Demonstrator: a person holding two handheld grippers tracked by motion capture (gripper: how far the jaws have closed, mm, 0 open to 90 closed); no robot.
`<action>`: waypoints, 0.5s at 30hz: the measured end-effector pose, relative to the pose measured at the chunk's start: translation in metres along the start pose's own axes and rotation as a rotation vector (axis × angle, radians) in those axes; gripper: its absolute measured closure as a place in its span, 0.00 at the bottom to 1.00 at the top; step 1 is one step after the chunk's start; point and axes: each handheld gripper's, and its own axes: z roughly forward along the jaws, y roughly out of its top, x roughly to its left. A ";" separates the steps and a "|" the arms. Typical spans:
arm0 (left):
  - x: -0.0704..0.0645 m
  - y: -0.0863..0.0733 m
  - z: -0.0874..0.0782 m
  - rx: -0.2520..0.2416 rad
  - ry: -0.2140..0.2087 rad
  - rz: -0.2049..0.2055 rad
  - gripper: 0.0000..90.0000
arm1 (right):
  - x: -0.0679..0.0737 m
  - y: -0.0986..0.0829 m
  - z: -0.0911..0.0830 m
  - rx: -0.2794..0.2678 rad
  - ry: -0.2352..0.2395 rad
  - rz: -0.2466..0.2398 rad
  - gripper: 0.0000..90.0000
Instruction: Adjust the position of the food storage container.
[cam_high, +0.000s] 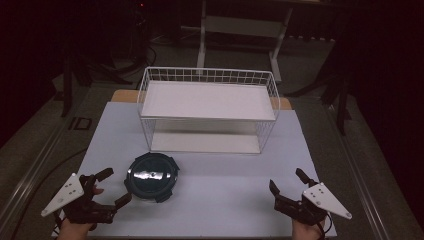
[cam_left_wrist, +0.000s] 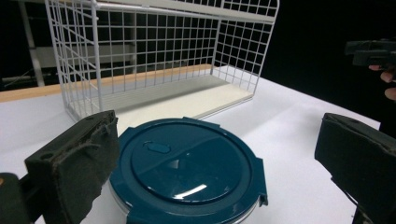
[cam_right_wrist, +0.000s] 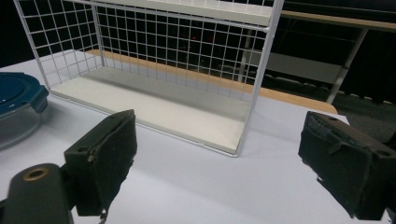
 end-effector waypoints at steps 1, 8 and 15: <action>0.000 0.000 0.000 0.000 0.000 0.000 0.00 | 0.000 0.000 0.000 0.000 0.000 0.000 0.12; -0.006 0.012 -0.004 -0.029 -0.014 0.000 0.00 | 0.003 0.004 -0.003 -0.012 0.001 -0.016 0.12; -0.008 0.029 -0.008 0.021 -0.025 0.026 0.00 | 0.003 0.005 -0.002 -0.007 0.007 -0.013 0.12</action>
